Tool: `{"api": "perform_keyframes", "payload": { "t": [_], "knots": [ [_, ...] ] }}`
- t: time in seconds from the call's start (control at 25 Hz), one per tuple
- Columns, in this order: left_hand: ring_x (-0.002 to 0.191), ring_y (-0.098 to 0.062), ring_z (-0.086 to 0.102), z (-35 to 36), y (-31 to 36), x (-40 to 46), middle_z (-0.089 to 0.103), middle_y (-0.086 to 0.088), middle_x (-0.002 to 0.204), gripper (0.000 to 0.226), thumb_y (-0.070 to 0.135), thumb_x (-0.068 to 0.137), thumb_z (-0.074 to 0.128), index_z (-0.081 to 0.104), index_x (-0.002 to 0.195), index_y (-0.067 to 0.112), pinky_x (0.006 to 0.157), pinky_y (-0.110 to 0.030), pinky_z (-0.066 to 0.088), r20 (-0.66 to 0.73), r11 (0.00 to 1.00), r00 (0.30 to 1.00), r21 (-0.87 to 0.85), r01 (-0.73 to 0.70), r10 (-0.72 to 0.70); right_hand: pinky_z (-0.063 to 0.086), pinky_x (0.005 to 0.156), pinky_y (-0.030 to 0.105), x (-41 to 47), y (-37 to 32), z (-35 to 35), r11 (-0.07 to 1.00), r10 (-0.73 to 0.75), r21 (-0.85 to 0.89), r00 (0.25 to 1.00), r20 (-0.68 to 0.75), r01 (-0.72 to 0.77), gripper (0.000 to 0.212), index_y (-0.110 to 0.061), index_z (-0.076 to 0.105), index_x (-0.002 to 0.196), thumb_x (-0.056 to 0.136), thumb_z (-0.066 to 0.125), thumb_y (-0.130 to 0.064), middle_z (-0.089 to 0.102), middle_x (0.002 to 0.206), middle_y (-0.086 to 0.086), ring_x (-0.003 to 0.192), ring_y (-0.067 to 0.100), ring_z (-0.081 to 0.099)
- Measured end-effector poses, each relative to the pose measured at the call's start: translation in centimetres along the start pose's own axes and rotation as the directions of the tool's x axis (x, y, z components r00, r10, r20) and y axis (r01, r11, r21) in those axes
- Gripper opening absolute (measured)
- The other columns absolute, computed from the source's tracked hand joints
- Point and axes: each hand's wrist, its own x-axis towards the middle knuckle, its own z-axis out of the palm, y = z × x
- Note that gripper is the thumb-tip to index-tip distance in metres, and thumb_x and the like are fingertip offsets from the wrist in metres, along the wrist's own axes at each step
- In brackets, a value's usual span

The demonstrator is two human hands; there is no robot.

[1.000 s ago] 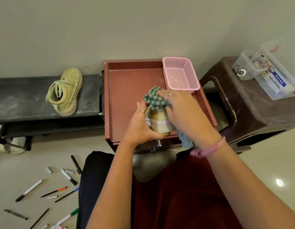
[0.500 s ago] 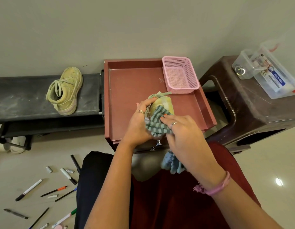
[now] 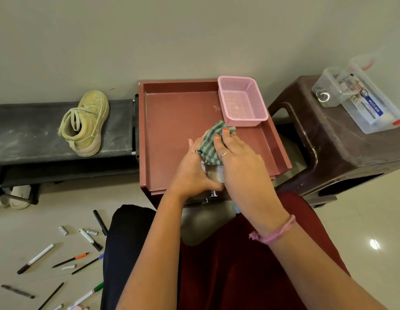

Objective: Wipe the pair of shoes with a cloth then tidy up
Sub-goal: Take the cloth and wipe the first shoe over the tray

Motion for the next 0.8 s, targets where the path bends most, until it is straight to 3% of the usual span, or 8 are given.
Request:
{"api": "perform_keyframes", "payload": {
  "t": [0.12,0.2,0.28,0.4,0.48,0.6,0.72,0.8],
  "knots": [
    [0.131,0.000,0.041,-0.5,-0.1,0.1,0.045,0.027,0.133,0.092,0.029,0.055,0.088,0.038,0.131,0.044,0.118,-0.056,0.015,-0.005,1.000,1.000,-0.022,0.007,-0.007,0.054,0.071,0.041,-2.6,0.2,1.7,0.999,-0.025,-0.043,0.996,-0.088,0.021,0.047,-0.005,0.056,0.129,0.083,0.052,-0.008,0.052,0.136,0.014,0.120,0.030,0.055],
    [0.126,0.016,0.035,-0.5,0.3,-0.1,0.044,0.024,0.131,0.082,0.035,0.060,0.083,0.037,0.128,0.045,0.120,-0.051,0.007,0.016,1.000,1.000,-0.006,0.020,-0.020,0.054,0.059,0.037,-4.2,0.7,2.5,0.995,-0.076,-0.070,0.988,-0.134,0.067,0.047,-0.007,0.066,0.116,0.078,0.039,-0.013,0.063,0.124,0.012,0.106,0.027,0.064],
    [0.122,0.021,0.035,-0.4,0.6,-0.2,0.043,0.022,0.130,0.082,0.026,0.062,0.083,0.038,0.129,0.038,0.120,-0.051,0.008,0.003,1.000,1.000,-0.001,0.027,-0.027,0.057,0.065,0.040,-5.1,1.5,3.1,0.990,-0.139,-0.030,0.986,-0.092,0.137,0.045,-0.011,0.069,0.111,0.078,0.039,-0.016,0.065,0.121,0.008,0.108,0.024,0.063],
    [0.126,-0.001,0.042,-0.8,0.5,-0.2,0.041,0.026,0.130,0.092,0.020,0.055,0.088,0.038,0.130,0.036,0.115,-0.053,0.024,-0.042,1.000,0.999,0.007,-0.014,0.014,0.060,0.066,0.041,-6.4,2.3,2.7,0.967,-0.236,0.074,0.967,-0.099,0.244,0.028,-0.013,0.074,0.100,0.074,0.062,-0.018,0.070,0.109,0.005,0.102,0.023,0.065],
    [0.127,-0.005,0.042,-1.0,0.5,-0.1,0.042,0.024,0.130,0.094,0.021,0.051,0.087,0.038,0.130,0.037,0.114,-0.051,0.027,-0.050,1.000,0.998,0.002,-0.029,0.029,0.055,0.082,0.030,-5.8,2.4,0.4,0.968,-0.130,0.200,0.983,-0.130,0.155,0.035,-0.015,0.071,0.107,0.079,0.052,-0.008,0.069,0.110,0.000,0.100,0.022,0.067],
    [0.128,-0.006,0.042,-1.2,0.6,-0.2,0.042,0.027,0.130,0.094,0.030,0.049,0.086,0.037,0.127,0.042,0.113,-0.045,0.031,-0.088,0.999,0.995,0.006,-0.041,0.042,0.029,0.100,0.013,-2.5,2.7,-2.2,0.943,0.096,0.334,0.958,-0.270,0.000,0.049,-0.014,0.064,0.120,0.077,0.057,0.008,0.064,0.120,0.001,0.112,0.016,0.057],
    [0.130,-0.007,0.044,-1.6,0.2,-0.1,0.046,0.017,0.133,0.096,0.027,0.050,0.089,0.038,0.131,0.035,0.113,-0.038,0.034,-0.120,0.999,0.992,0.004,-0.043,0.043,0.034,0.107,0.032,0.3,1.7,-0.4,0.965,-0.023,0.250,0.971,-0.240,0.084,0.057,-0.009,0.057,0.129,0.074,0.063,0.006,0.054,0.135,0.007,0.123,0.025,0.051],
    [0.125,-0.001,0.047,-1.9,-0.3,-0.2,0.049,0.005,0.134,0.093,0.014,0.056,0.091,0.041,0.134,0.023,0.108,-0.025,0.039,-0.160,0.999,0.987,-0.053,-0.007,-0.002,0.052,0.085,0.042,-0.5,0.2,2.0,0.982,-0.155,0.077,0.969,-0.193,0.172,0.050,-0.010,0.060,0.126,0.077,0.056,-0.001,0.056,0.134,0.007,0.120,0.027,0.055]
  ]
}}
